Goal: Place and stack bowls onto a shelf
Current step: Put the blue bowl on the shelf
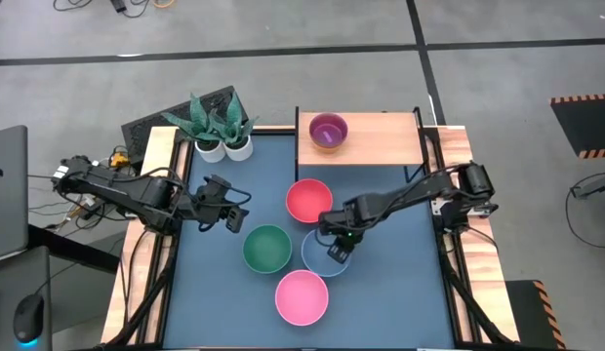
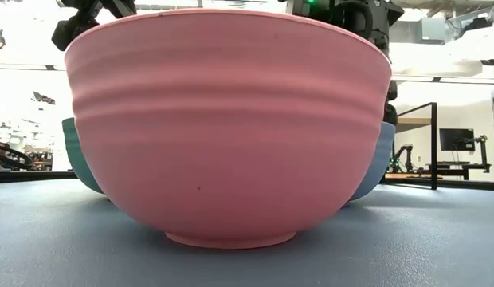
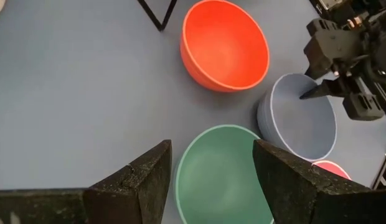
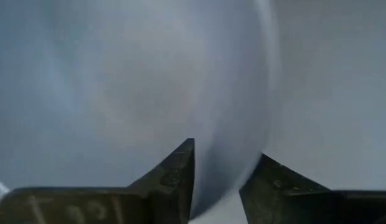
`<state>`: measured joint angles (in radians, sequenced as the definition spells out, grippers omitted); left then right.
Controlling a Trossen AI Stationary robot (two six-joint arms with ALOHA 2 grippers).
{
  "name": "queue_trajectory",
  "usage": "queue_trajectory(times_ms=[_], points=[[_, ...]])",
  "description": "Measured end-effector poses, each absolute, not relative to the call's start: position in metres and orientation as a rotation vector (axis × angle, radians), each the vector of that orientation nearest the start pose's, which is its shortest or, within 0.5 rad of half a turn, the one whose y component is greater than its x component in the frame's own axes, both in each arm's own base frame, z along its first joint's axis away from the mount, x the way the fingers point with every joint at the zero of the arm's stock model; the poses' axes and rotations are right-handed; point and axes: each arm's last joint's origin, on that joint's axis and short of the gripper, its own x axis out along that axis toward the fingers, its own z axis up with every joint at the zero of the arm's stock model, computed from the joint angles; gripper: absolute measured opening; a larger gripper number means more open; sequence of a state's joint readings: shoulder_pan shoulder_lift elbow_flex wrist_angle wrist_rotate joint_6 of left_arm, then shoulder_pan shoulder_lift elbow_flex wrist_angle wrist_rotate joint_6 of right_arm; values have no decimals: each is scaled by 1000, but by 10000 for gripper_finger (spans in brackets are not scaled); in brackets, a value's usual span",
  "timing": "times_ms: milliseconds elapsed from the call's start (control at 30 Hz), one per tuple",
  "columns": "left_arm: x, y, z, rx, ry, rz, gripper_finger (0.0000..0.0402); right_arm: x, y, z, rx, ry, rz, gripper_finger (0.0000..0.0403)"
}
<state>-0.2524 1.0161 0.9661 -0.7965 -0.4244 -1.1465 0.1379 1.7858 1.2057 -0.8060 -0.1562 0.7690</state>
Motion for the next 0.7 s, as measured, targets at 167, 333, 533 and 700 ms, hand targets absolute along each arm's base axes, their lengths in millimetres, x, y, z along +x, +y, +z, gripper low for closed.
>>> queue_trajectory(times_ms=[167, 333, 533, 700], points=[[188, -36, 305, -803, 598, 585, 209, 328, 52, 182, 673, 1422, -304, 49], [188, -36, 305, -818, 594, 590, 209, 324, 51, 183, 675, 1457, -320, 24], [188, -36, 305, -818, 592, 593, 209, 308, 45, 200, 624, 1493, -356, 23], [188, -36, 305, -814, 588, 596, 209, 286, 31, 235, 638, 1442, -361, 23]])
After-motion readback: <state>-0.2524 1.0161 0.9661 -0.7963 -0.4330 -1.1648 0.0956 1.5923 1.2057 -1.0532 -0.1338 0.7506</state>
